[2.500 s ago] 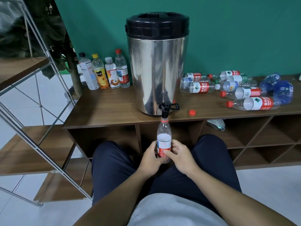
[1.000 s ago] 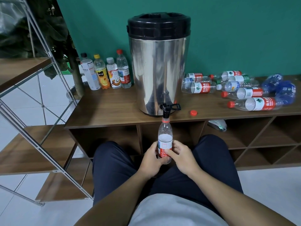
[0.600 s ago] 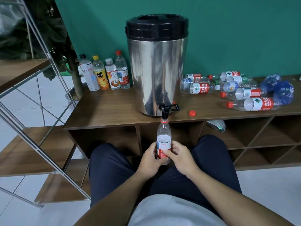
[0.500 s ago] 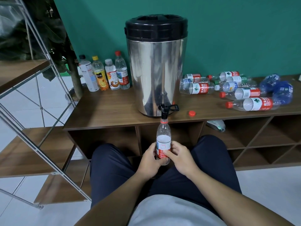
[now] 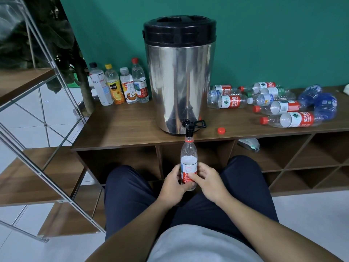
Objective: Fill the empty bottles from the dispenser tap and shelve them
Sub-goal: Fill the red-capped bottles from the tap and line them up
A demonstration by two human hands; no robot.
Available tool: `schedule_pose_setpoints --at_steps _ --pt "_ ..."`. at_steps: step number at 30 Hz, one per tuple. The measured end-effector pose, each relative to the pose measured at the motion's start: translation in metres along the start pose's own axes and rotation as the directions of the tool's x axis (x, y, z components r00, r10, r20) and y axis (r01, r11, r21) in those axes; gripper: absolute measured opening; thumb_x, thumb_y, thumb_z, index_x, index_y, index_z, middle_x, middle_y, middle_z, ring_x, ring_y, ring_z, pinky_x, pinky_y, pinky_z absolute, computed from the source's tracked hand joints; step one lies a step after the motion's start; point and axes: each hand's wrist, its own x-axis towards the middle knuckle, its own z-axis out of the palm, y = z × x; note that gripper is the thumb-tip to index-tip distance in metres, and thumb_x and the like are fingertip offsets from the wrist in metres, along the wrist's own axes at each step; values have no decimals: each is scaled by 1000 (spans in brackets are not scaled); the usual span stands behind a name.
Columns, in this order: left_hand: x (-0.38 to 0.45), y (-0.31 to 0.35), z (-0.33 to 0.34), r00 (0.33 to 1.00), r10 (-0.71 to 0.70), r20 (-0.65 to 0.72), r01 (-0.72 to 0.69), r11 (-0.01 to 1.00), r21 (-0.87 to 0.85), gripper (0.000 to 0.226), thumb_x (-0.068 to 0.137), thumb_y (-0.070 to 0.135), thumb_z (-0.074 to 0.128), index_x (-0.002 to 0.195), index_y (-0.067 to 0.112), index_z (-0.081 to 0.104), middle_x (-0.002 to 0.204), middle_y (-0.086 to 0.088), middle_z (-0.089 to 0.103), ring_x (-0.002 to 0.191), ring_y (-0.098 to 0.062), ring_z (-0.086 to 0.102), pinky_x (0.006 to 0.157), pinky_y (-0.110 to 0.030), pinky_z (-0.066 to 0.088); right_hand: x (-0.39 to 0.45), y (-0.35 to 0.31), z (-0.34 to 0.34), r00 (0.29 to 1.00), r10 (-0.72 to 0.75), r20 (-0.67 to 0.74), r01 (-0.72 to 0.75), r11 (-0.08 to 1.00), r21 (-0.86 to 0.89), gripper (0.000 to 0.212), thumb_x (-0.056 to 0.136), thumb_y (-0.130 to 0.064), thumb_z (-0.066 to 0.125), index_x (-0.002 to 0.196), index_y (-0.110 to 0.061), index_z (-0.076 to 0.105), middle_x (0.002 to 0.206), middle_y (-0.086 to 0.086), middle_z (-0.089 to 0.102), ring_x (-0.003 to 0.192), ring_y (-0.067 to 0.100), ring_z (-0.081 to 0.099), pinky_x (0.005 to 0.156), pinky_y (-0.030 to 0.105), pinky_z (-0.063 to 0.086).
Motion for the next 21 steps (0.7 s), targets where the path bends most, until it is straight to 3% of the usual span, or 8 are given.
schedule_pose_setpoints --at_steps 14,21 --pt "0 -1 0 1000 -4 5 4 1000 11 69 89 7 93 148 30 62 133 14 78 125 -6 73 107 -29 60 0 0 -1 1000 -10 1 10 1000 -15 42 100 -17 82 140 -23 72 126 -17 79 119 4 74 101 25 60" --pt "0 -1 0 1000 -1 8 1 999 34 69 90 8 92 148 29 62 134 14 78 127 -7 73 112 -37 60 0 0 0 1000 -16 -5 16 1000 -17 42 100 -18 82 140 -23 72 127 -15 79 119 6 75 103 30 60"
